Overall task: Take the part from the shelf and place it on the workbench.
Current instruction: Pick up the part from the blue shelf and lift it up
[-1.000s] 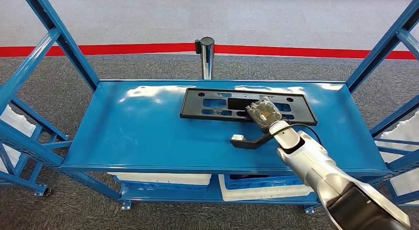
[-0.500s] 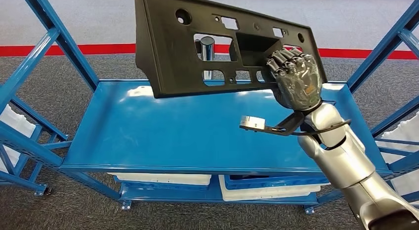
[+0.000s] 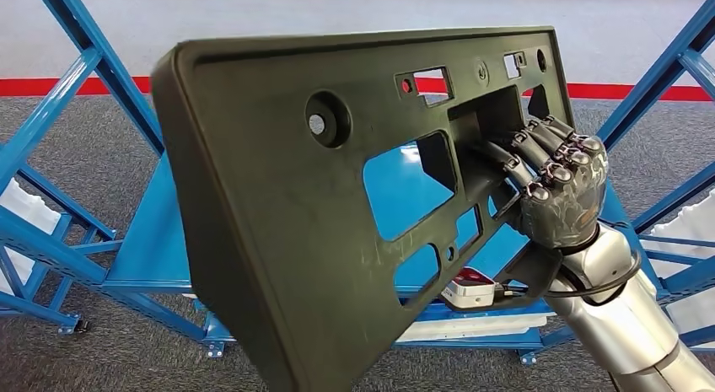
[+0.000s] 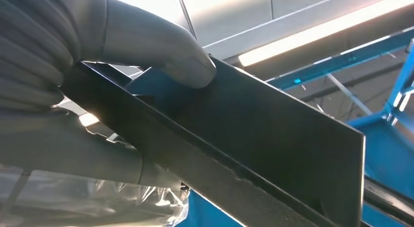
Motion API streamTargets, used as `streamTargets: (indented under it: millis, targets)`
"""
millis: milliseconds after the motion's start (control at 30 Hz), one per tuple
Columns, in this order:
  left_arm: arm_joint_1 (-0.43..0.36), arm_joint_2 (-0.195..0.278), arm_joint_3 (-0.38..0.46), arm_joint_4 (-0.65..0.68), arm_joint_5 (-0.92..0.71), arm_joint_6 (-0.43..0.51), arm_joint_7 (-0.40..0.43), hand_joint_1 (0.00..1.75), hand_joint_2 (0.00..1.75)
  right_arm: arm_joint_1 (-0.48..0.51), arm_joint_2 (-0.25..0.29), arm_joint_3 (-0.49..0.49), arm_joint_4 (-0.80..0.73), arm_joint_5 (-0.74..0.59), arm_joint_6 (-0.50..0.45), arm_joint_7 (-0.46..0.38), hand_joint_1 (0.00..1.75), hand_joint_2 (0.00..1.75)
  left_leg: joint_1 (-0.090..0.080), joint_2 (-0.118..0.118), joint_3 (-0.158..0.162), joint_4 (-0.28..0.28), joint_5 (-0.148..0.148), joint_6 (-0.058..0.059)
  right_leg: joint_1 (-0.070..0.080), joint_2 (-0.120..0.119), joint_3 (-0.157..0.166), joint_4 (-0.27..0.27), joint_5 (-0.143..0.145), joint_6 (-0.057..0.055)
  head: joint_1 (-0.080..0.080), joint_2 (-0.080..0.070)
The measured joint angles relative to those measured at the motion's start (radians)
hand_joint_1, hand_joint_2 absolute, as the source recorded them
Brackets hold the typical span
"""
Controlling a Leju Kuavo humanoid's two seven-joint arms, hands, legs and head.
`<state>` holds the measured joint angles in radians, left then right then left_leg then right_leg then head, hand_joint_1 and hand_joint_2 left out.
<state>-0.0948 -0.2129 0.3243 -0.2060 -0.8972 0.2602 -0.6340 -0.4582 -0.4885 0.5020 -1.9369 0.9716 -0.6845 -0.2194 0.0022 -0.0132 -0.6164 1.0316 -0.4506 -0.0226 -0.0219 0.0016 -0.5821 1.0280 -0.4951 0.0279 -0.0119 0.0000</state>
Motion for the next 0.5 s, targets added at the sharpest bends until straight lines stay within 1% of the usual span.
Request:
streamTargets:
  millis: [333,500]
  targets:
    - [0.005,0.000,-0.005,0.000,-0.027,-0.022,-0.004,0.00,1.75,0.009,-0.006,0.005,-0.025,-0.031,0.001,-0.016,1.69,1.75,0.000,0.000,0.000,0.000,0.000,0.000,0.000,0.000,0.000,0.000,0.000,0.000,0.000,0.000]
    - [0.004,0.001,-0.005,0.000,-0.023,-0.026,0.041,0.00,1.75,0.012,-0.004,0.011,-0.025,-0.032,0.001,-0.024,1.69,1.75,0.000,0.000,0.000,0.000,0.000,0.000,0.000,0.000,0.000,0.000,0.000,0.000,0.000,0.000]
